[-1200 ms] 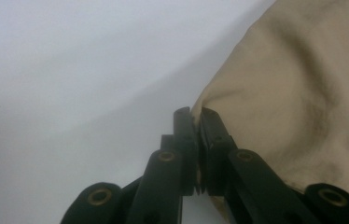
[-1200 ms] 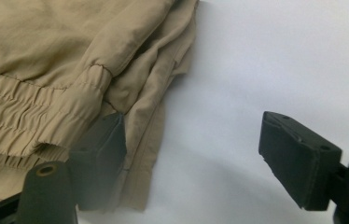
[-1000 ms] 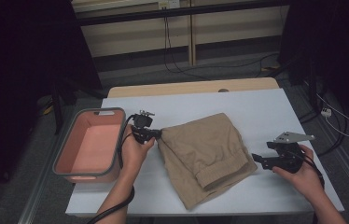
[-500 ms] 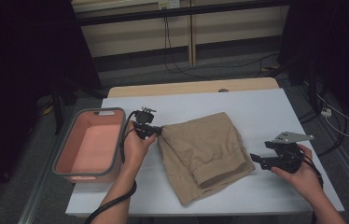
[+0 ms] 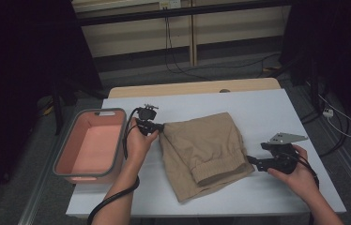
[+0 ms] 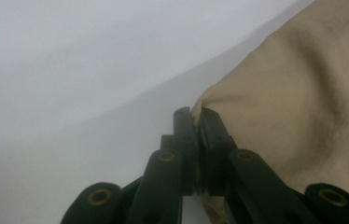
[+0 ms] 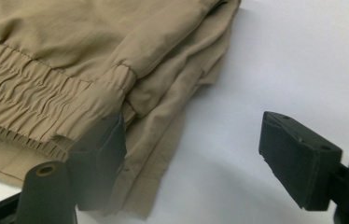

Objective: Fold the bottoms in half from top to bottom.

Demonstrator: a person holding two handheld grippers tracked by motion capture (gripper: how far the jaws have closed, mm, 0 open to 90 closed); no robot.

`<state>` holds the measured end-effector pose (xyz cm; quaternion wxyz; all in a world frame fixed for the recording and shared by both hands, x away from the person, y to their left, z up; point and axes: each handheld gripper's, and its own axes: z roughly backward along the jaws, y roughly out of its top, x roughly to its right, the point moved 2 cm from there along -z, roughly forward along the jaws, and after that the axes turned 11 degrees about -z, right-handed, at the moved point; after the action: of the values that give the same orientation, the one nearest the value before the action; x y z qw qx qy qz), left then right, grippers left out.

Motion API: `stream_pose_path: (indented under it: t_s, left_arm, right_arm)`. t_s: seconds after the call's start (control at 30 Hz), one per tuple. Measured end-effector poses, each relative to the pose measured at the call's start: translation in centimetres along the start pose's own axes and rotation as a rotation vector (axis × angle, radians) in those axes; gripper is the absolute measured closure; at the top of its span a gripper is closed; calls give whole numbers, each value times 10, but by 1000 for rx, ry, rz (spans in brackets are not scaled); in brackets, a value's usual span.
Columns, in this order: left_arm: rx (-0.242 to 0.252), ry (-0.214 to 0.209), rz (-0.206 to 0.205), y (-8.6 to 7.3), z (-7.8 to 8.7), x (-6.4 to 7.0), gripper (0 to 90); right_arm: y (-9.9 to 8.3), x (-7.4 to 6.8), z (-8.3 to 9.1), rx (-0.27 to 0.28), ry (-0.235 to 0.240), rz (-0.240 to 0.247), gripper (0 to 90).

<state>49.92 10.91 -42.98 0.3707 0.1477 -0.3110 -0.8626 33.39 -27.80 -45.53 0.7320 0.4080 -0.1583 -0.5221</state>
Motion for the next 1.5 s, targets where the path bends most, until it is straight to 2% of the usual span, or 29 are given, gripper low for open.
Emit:
stream_pose_path:
  t_s: [0.07, 0.23, 0.3, 0.37, 0.43, 0.5, 0.57, 0.8, 0.87, 0.97, 1.1, 1.37, 1.5]
  left_arm:
    - [5, 3, 0, 2, 0, -2, 870]
    - [0, -4, 5, 3, -3, -3, 868]
    - [8, -9, 25, 1, -4, -3, 861]
    - [1, -5, 25, -1, -4, -4, 836]
    - [-2, 3, 28, -3, -4, -5, 724]
    - [1, -14, 43, -5, -4, -4, 669]
    - [12, -17, 45, -8, -4, -3, 574]
    - [28, -19, 30, -15, -4, 2, 446]
    - [40, -27, 39, -17, -4, 4, 371]
    - [49, -27, 35, -20, -3, 6, 344]
    - [64, -10, 5, -20, 1, 10, 281]
    - [92, -22, 6, -26, 9, 16, 208]
    - [94, -28, 3, -32, 10, 19, 202]
  right_arm:
    - [0, -2, -4, -9, 4, 5, 236]
    - [-1, -7, -14, -30, 18, 14, 311]
    - [-1, -7, -16, -48, 28, 12, 377]
    - [-2, -8, -18, -59, 38, 18, 441]
    - [-2, -10, -19, -65, 41, 26, 506]
    - [-2, -11, -21, -70, 39, 23, 541]
    - [-3, -11, -24, -85, 54, 5, 587]
    - [-5, -10, -29, -127, 57, -27, 656]
    - [-5, -9, -29, -128, 55, -26, 668]
    - [-4, -9, -30, -131, 57, -38, 755]
    - [-4, -10, -30, -139, 87, -55, 877]
    - [-7, -14, -23, -136, 87, -62, 896]
    - [-11, -18, -16, -134, 87, -61, 897]
